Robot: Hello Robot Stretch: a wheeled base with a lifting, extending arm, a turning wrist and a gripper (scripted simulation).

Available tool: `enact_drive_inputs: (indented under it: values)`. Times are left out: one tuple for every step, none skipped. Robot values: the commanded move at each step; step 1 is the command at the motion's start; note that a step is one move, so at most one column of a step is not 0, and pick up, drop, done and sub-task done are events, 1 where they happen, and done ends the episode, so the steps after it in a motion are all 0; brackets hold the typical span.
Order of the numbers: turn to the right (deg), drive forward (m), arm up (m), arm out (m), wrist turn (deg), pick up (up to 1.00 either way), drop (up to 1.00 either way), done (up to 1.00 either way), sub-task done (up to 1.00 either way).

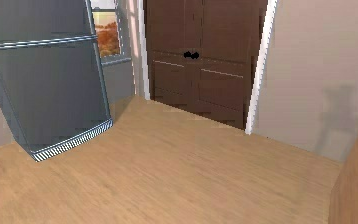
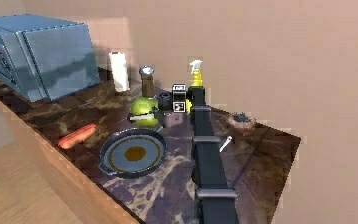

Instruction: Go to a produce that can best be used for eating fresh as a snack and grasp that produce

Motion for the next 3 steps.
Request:
enact_drive_inputs:
  values:
    - [0.0,0.00,0.00,0.00,0.0,1.00,0.00,0.00,0.00]
    - [0.0,0.00,0.10,0.00,0.0,0.00,0.00,0.00,0.00]
    - [0.0,0.00,0.00,0.00,0.0,0.00,0.00,1.00,0.00]
